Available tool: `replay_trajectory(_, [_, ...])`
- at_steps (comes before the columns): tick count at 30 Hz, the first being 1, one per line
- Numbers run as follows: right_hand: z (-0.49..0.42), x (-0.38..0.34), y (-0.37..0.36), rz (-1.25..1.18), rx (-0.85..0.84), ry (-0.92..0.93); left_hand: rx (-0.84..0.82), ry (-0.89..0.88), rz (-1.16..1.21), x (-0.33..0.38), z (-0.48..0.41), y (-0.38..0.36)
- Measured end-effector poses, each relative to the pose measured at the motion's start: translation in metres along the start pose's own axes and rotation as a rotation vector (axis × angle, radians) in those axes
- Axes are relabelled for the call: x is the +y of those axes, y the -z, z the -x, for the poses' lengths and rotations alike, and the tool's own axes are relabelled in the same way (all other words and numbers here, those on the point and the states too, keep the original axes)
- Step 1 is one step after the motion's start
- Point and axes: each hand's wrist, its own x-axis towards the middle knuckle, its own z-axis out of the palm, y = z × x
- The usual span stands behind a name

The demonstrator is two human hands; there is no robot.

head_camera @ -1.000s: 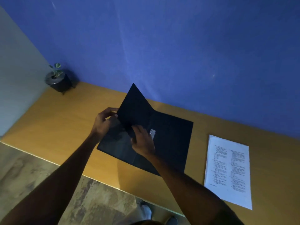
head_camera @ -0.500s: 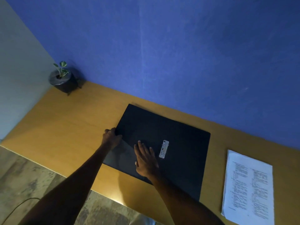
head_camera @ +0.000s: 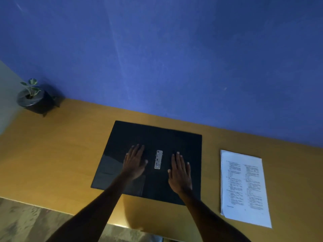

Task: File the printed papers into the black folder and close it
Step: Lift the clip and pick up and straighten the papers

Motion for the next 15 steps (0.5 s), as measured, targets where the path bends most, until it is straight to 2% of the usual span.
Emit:
replay_trajectory(3, [0.008, 0.026, -0.002, -0.028, -0.056, -0.029, -0.132, -0.131, -0.023, 0.034, 0.002, -0.030])
replay_trajectory(5, [0.012, 0.036, -0.004, -0.046, -0.081, -0.015, -0.162, -0.157, -0.023, 0.048, 0.006, -0.050])
replay_trajectory(9, [0.016, 0.045, -0.006, -0.070, -0.087, -0.006, -0.051, -0.133, 0.003, 0.055, 0.011, -0.070])
replay_trajectory(15, [0.016, 0.046, -0.008, -0.097, -0.083, -0.014, 0.051, -0.133, -0.010, 0.042, 0.004, -0.052])
